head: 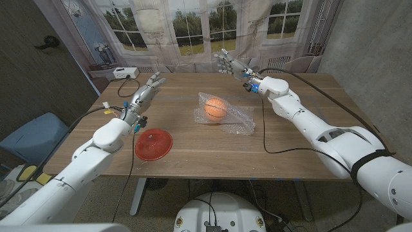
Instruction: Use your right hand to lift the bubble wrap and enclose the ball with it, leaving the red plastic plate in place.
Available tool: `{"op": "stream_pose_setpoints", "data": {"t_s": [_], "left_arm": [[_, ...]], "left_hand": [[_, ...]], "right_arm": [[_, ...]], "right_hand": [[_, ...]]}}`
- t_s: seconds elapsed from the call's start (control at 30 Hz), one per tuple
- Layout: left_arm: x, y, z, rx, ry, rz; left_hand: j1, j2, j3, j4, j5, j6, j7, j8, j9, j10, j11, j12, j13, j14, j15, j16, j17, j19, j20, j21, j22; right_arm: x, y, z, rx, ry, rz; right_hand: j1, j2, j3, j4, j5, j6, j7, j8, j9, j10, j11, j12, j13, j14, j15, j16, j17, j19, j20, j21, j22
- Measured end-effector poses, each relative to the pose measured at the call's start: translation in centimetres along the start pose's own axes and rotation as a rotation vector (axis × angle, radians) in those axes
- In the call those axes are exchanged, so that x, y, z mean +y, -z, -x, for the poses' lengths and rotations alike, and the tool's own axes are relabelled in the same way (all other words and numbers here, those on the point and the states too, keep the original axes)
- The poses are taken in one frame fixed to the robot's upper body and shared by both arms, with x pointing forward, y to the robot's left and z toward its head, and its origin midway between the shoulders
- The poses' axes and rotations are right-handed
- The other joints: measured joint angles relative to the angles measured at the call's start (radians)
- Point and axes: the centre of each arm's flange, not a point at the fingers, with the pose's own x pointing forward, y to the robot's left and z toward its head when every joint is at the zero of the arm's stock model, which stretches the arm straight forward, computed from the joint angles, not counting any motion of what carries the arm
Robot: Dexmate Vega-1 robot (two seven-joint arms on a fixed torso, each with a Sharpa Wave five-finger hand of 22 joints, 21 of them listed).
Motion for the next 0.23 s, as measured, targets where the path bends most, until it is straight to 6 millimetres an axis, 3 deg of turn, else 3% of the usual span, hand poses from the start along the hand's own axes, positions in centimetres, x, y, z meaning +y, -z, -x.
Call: {"op": "stream_pose_setpoints", "data": {"t_s": [0.23], "left_arm": [[0.7, 0.8, 0.0, -0.007, 0.002, 0.034]], "left_hand": [[-0.007, 0.003, -0.004, 0.004, 0.0, 0.0, 0.0, 0.0, 0.0, 0.0, 0.0, 0.0, 0.0, 0.0, 0.0, 0.0, 0.0, -0.004, -0.004, 0.0, 0.0]], "right_arm": [[-2.0, 0.3, 1.4, -0.042, 0.121, -0.098]], "right_hand": [[0.004, 0.004, -0.004, -0.004, 0.0, 0.004, -0.004, 0.0, -0.003, 0.007, 0.0, 0.0, 0.0, 0.01, -0.01, 0.0, -0.009, 0.007, 0.0, 0.0, 0.0]]}}
